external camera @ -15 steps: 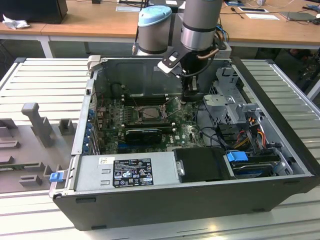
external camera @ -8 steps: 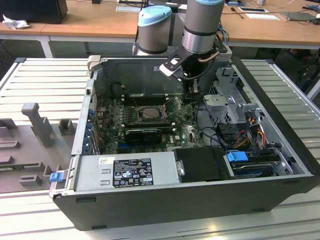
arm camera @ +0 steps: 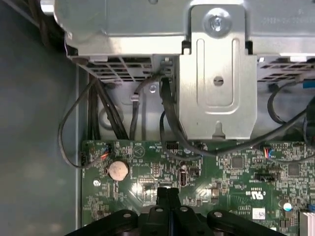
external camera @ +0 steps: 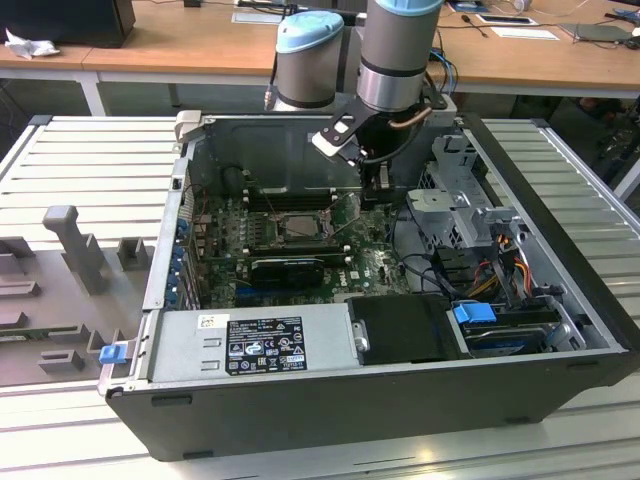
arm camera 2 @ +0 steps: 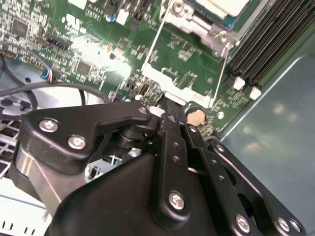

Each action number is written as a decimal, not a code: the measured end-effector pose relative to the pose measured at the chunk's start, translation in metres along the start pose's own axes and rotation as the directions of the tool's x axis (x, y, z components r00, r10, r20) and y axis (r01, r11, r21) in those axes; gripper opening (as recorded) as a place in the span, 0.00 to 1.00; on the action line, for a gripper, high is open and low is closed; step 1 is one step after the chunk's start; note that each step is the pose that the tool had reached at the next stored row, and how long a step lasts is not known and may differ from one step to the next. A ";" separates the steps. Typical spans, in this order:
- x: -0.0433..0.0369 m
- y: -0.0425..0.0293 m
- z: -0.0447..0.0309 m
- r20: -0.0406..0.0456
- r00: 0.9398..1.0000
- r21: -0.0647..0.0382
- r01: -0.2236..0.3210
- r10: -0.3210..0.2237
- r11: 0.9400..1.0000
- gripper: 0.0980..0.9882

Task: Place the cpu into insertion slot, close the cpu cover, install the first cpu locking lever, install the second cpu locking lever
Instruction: 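Close the cpu cover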

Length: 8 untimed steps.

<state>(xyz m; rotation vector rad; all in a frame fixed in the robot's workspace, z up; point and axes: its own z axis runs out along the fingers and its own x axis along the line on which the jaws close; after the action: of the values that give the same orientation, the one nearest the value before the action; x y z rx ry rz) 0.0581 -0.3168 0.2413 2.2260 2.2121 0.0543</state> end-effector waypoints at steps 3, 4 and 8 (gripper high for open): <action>-0.0002 -0.0040 -0.0002 0.000 1.000 0.000 0.000 0.000 1.000 0.01; -0.0001 -0.0040 -0.0001 0.000 1.000 0.000 0.000 0.000 1.000 0.01; -0.0001 -0.0083 -0.0010 -0.001 1.000 0.000 0.000 0.000 1.000 0.01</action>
<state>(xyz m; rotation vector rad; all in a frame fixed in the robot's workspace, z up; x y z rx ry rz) 0.0498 -0.3168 0.2420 2.2264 2.2126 0.0553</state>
